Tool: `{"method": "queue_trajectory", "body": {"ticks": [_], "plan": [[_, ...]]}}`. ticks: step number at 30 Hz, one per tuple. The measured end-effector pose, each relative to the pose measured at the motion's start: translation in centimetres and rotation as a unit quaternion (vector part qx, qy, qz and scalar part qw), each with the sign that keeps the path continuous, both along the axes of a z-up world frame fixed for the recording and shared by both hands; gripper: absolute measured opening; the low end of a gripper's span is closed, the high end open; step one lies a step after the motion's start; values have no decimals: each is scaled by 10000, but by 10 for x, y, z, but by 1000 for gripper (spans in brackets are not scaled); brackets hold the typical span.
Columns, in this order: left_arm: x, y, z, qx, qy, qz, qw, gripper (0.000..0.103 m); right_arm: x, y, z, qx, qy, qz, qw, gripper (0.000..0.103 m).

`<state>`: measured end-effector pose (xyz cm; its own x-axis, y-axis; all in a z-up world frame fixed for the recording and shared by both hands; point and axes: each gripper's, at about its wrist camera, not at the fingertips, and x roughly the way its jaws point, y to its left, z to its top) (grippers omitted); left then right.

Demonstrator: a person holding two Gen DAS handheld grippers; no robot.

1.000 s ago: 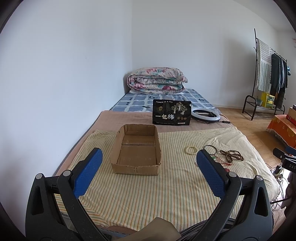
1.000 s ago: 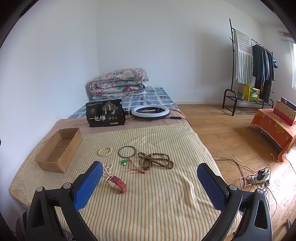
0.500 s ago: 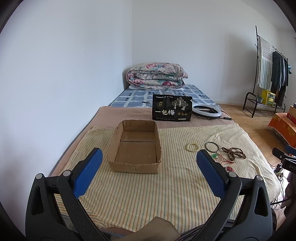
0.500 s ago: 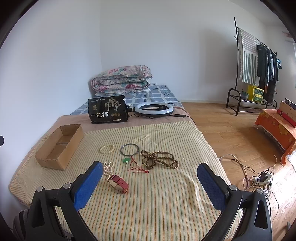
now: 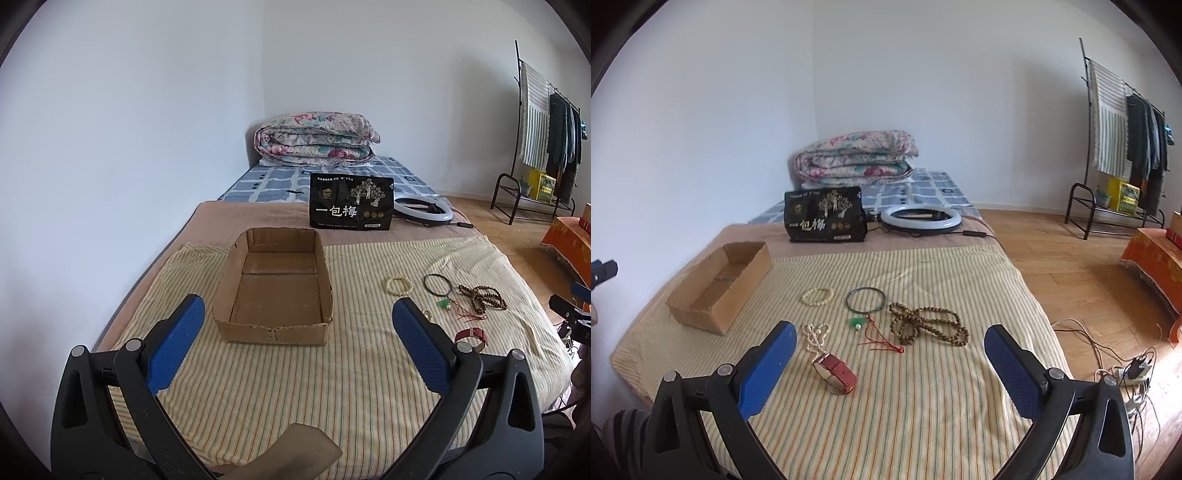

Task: Organize jewelry
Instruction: 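Move the left tool toward the pearl necklace while the right tool approaches the red watch strap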

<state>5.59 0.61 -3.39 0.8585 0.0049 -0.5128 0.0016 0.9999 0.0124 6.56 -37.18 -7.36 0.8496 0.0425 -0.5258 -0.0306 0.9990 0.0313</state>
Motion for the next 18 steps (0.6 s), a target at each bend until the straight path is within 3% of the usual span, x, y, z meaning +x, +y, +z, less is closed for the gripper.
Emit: {"method": "queue_trajectory", "body": {"ticks": [6, 13, 18], "plan": [[16, -12, -13, 102, 116, -167, 9997, 103, 24, 8, -22, -12, 419, 475, 9980, 102], [35, -41, -28, 222, 293, -703, 9969, 103, 44, 22, -50, -126, 883, 1031, 9907, 95], [50, -70, -42, 335, 448, -1079, 9926, 97, 56, 26, -68, -189, 1142, 1234, 9856, 91]]}}
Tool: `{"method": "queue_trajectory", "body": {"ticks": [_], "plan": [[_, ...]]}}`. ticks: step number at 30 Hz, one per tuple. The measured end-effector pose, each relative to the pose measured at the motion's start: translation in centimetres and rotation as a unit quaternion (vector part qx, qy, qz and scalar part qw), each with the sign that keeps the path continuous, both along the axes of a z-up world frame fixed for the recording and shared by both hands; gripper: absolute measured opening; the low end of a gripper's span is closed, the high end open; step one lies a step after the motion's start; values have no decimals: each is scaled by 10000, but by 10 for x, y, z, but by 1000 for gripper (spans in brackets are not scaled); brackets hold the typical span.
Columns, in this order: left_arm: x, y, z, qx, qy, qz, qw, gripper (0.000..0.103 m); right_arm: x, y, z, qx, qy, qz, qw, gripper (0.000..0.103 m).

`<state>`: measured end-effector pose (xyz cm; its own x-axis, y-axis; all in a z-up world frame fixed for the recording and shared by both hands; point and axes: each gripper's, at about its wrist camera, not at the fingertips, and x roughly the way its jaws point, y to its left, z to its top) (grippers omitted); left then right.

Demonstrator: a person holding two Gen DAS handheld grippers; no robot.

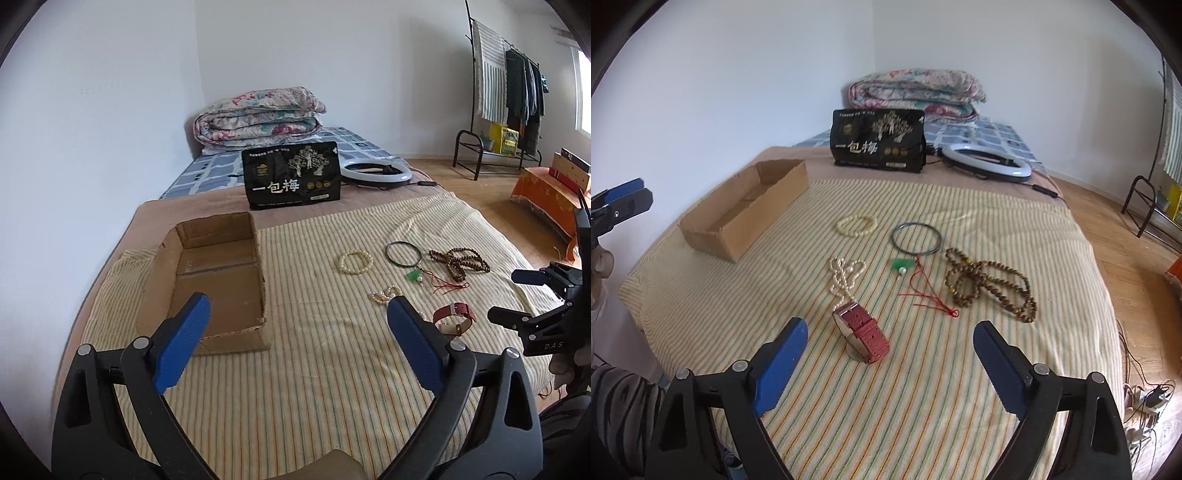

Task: Organize jewelry
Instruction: 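Move the left tool toward the pearl necklace while the right tool approaches the red watch strap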

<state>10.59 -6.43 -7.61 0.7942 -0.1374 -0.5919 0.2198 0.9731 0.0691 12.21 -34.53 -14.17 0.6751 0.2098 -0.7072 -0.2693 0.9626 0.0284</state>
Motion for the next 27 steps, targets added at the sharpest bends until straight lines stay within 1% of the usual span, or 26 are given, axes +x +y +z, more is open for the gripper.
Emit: {"method": "queue_trajectory", "body": {"ticks": [2, 3, 10, 11, 14, 17, 20, 22, 25, 27], "plan": [[8, -9, -8, -31, 145, -142, 9998, 96, 4, 1, -6, -9, 69, 33, 10000, 91], [12, -14, -12, -66, 243, -232, 9994, 92, 6, 2, -10, -17, 99, 55, 9999, 91], [44, -43, -42, -93, 710, -563, 9958, 80, 15, 2, -28, -73, 261, 141, 9995, 89], [49, -46, -46, -127, 795, -605, 9949, 76, 16, 2, -30, -64, 278, 143, 9995, 89], [65, -56, -62, -259, 1106, -725, 9909, 70, 21, 1, -37, -23, 334, 141, 9993, 87], [77, -66, -77, -348, 1349, -812, 9869, 68, 25, 1, -42, -10, 360, 138, 9993, 86], [88, -76, -92, -352, 1551, -901, 9832, 61, 27, 2, -47, -8, 394, 177, 9991, 84], [96, -81, -101, -413, 1703, -957, 9799, 61, 28, 3, -50, -43, 416, 216, 9989, 82], [111, -86, -114, -625, 2012, -943, 9730, 60, 30, 5, -54, -82, 428, 268, 9987, 81], [119, -89, -120, -734, 2143, -915, 9697, 59, 31, 6, -55, -72, 435, 296, 9986, 80]]}}
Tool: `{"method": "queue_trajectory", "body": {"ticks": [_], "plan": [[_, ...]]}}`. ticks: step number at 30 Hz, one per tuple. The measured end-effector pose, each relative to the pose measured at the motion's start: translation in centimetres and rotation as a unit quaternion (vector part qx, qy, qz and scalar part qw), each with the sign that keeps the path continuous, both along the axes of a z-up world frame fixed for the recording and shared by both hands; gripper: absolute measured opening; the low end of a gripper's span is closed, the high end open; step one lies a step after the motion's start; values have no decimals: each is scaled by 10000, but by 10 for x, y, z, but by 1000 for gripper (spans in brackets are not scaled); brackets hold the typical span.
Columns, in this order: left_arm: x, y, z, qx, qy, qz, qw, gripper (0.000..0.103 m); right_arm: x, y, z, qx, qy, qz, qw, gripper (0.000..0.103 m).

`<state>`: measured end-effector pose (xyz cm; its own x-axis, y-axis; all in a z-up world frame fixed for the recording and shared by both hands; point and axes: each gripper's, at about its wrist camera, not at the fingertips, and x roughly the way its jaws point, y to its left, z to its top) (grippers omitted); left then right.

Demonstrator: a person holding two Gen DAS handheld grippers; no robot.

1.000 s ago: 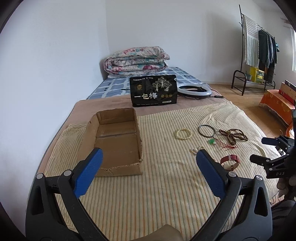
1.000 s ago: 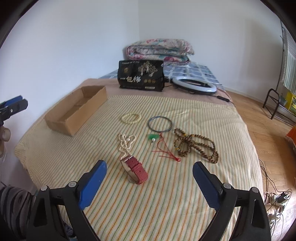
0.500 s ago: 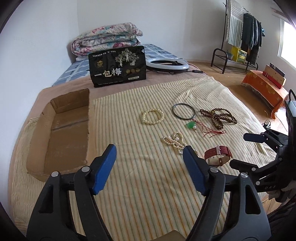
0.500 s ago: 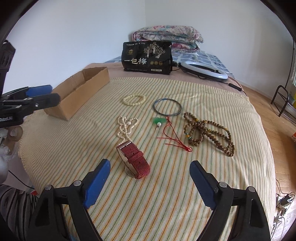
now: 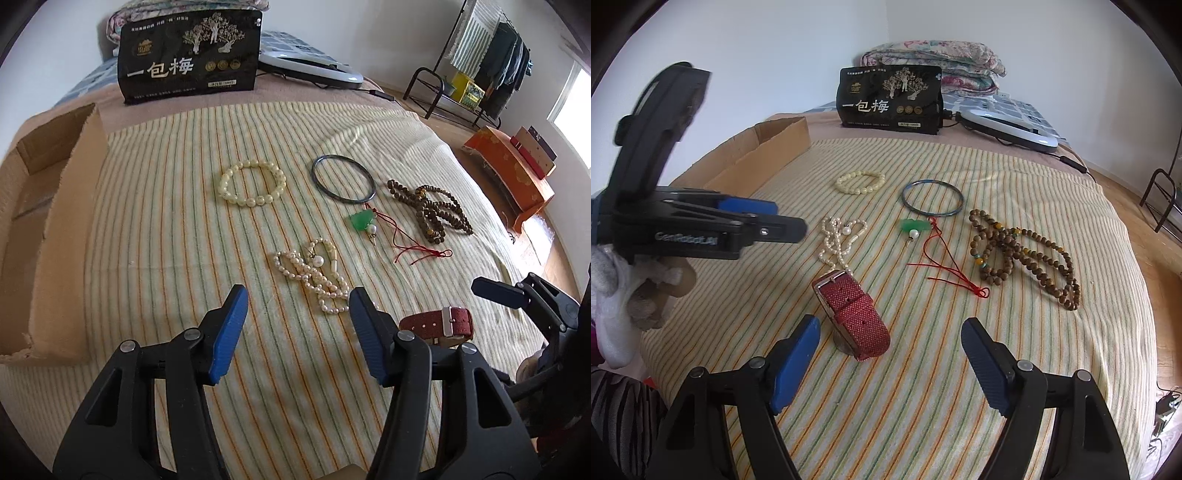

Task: Organize jewelry
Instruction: 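Move the left tool toward the pearl necklace while the right tool approaches the red watch strap, then close the left tool on the pearl necklace while the right tool grasps the red watch strap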

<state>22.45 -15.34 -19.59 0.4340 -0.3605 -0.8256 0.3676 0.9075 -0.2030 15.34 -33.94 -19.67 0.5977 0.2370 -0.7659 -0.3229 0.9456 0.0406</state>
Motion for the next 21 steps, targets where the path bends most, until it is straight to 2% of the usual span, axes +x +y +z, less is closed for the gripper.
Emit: {"method": "queue_trajectory", "body": {"ticks": [13, 19, 21], "plan": [[17, -23, -20, -17, 323, 27, 9995, 59, 8, 8, -5, -68, -4, 155, 9999, 73], [16, -32, -26, 314, 241, -49, 9992, 59, 9, 9, -6, -89, -4, 164, 9998, 73], [15, -32, -26, 384, 194, 6, 9991, 51, 10, 9, -7, -100, -6, 169, 9998, 73]]}}
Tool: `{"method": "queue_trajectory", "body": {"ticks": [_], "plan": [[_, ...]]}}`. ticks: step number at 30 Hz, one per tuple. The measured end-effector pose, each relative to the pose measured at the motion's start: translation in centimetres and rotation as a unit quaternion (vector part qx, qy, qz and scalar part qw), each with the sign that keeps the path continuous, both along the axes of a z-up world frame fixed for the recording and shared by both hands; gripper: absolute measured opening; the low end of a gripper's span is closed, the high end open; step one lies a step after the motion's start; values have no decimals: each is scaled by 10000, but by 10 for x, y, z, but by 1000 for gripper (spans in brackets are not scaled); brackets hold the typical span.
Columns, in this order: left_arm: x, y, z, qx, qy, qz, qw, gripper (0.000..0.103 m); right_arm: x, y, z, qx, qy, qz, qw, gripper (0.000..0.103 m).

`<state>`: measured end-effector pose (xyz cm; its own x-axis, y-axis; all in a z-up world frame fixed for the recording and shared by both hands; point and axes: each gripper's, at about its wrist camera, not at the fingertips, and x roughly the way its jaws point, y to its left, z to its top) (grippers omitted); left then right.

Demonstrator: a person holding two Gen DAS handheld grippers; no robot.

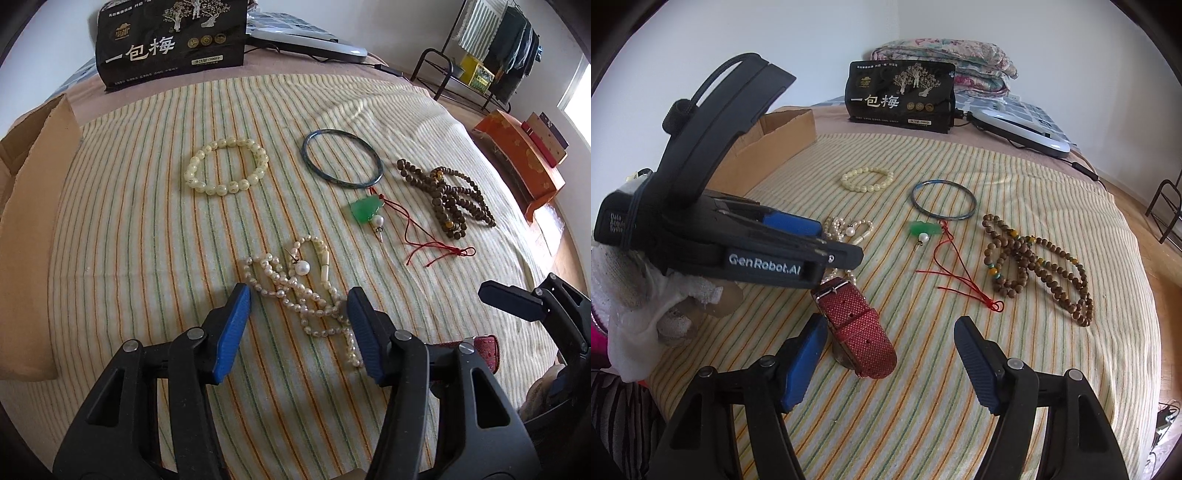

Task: Organize jewelry
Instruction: 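Close the left tool on the pearl necklace while the right tool grasps the red watch strap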

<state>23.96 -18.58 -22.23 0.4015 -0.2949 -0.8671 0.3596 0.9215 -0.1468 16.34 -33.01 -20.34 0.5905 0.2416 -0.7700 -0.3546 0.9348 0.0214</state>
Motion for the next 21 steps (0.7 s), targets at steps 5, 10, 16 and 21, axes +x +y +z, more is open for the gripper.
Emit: {"method": "queue_trajectory", "body": {"ticks": [5, 10, 16, 21], "plan": [[0, 4, 0, 142, -78, 57, 9999, 34, 3, 3, -1, -29, 9, 22, 10000, 71], [-2, 14, -1, 94, -137, 73, 9998, 15, 5, 5, -1, -53, -9, 35, 10000, 67], [-1, 29, 1, -198, -27, 156, 9997, 8, 10, 8, -3, -19, 40, 77, 10000, 51], [-4, 34, 6, -339, -30, 228, 9992, 6, 12, 8, -6, 196, 192, 135, 9995, 28]]}}
